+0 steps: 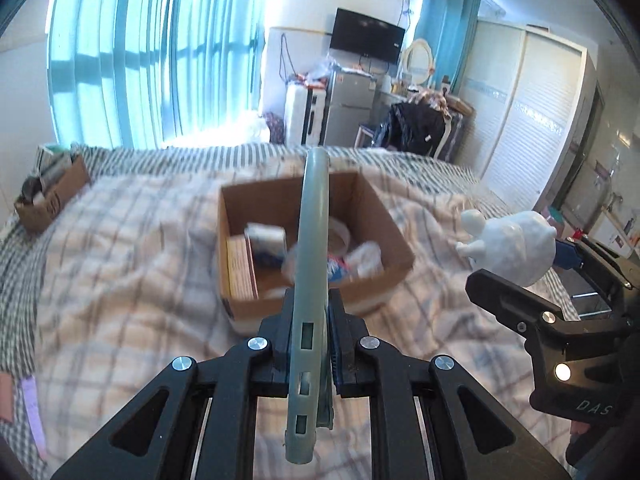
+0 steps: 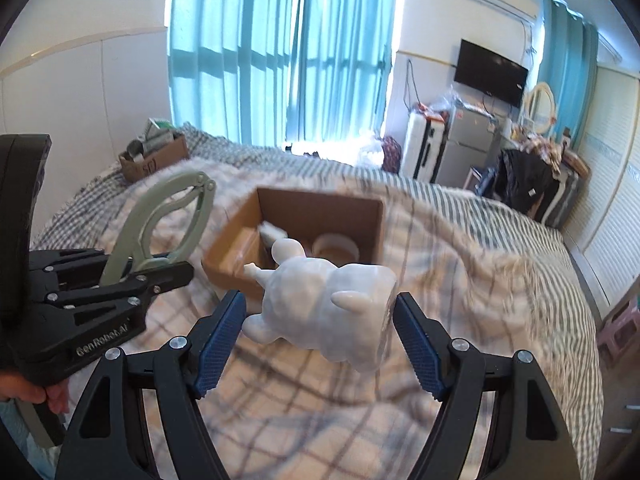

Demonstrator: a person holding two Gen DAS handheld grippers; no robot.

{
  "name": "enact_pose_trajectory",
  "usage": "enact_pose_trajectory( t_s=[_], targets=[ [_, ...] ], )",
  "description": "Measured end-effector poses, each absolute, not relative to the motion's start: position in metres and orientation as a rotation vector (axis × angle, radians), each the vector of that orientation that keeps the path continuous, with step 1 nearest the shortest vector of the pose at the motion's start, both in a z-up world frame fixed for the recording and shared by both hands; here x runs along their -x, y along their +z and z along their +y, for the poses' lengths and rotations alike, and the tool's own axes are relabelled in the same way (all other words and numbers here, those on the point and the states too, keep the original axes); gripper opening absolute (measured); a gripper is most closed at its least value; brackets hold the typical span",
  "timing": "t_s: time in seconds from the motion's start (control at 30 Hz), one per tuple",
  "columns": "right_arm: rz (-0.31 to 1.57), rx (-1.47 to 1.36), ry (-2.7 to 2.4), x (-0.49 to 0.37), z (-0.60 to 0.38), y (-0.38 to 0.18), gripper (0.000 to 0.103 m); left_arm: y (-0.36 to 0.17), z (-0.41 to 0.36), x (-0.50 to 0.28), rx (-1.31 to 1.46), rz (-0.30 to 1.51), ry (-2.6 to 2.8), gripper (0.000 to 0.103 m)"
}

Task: Organize objects
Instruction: 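Carry the figurine and clip into the cardboard box and release both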

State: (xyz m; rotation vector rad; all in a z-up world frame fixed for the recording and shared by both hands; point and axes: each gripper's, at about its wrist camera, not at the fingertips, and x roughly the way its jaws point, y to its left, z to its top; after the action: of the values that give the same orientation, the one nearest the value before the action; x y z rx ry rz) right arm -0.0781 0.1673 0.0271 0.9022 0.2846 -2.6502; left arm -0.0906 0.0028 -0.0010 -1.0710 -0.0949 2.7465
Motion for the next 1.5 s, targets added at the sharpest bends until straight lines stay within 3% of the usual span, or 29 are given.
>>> enact_pose_trajectory(
  t_s=[0.23, 0.57, 0.93, 1.17, 1.23, 1.27, 1.37, 1.5],
  targets=[
    [0.309, -0.865, -2.635, 0.139, 0.146, 0.043, 0.075, 0.001, -0.010, 0.152, 1.087, -0.109, 2.744, 0.013],
    [0.289, -0.971, -2.621, 0.249, 0.136, 0.007, 0.075, -0.037, -0.013, 0.240, 1.178, -0.092, 2.705, 0.013],
    [0.238, -1.122, -2.572, 0.308, 0.140, -0.059, 0.076, -0.092, 0.002, 0.276, 1.287, -0.065, 2.616, 0.013],
    [0.212, -1.144, -2.559, 0.311, 0.144, -0.064, 0.080, -0.099, 0.007, 0.279, 1.300, -0.038, 2.623, 0.015],
    [0.211, -1.118, -2.578, 0.307, 0.145, -0.057, 0.084, -0.095, 0.007, 0.277, 1.305, -0.026, 2.630, 0.019],
    [0.203, -1.105, -2.589, 0.303, 0.146, -0.052, 0.088, -0.091, 0.009, 0.275, 1.299, -0.029, 2.633, 0.025],
    [0.173, -1.074, -2.620, 0.292, 0.153, -0.036, 0.091, -0.073, 0.009, 0.263, 1.253, -0.045, 2.674, 0.064],
    [0.141, -1.020, -2.662, 0.269, 0.164, -0.003, 0.091, -0.041, 0.003, 0.246, 1.173, -0.047, 2.755, 0.078]
  ],
)
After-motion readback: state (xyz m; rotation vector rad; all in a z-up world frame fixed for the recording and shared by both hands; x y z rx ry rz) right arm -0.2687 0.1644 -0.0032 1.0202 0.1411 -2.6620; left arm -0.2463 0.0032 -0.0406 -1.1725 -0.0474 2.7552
